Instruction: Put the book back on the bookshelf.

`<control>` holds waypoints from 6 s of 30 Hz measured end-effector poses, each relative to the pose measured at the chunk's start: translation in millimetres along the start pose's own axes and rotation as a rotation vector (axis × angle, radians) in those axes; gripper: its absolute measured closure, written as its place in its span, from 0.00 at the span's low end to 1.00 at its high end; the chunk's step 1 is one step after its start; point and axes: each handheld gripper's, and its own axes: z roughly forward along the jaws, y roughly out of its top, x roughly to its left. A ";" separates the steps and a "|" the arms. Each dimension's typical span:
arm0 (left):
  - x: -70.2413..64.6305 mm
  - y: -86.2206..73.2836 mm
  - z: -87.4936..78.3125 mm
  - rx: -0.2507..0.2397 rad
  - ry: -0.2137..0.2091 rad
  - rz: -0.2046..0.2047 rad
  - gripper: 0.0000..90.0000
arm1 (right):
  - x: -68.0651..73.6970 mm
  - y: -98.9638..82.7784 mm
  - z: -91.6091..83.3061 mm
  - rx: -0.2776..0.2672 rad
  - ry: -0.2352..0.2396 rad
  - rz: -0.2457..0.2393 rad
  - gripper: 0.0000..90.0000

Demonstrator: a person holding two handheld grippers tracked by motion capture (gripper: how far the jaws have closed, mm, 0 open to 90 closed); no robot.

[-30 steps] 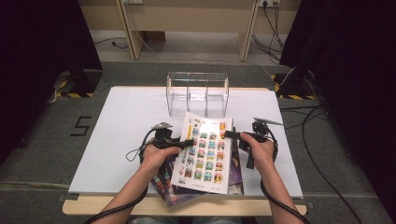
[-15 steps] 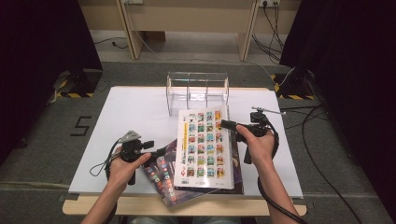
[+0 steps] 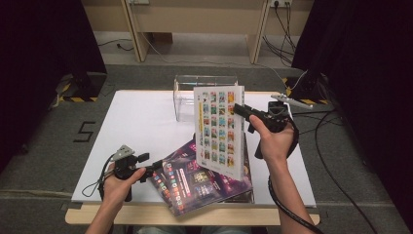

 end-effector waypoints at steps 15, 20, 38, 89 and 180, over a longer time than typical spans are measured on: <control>8.7 -3.1 -3.7 -0.017 0.031 -0.017 0.33 | 8.2 48.2 -4.1 -0.137 -0.102 -0.070 0.83; 9.0 -2.8 -4.2 -0.021 0.034 -0.014 0.34 | 4.5 52.9 0.7 -0.152 -0.145 -0.087 0.83; 16.5 -5.8 -7.2 -0.034 0.055 -0.033 0.34 | -2.4 69.2 15.1 -0.213 -0.236 -0.123 0.83; 19.2 -8.3 -4.9 -0.027 0.050 -0.034 0.35 | -14.4 124.5 55.2 -0.221 -0.215 -0.077 0.83; 16.1 -11.2 1.3 -0.008 0.048 -0.015 0.36 | -59.6 139.5 61.0 -0.244 -0.261 -0.036 0.82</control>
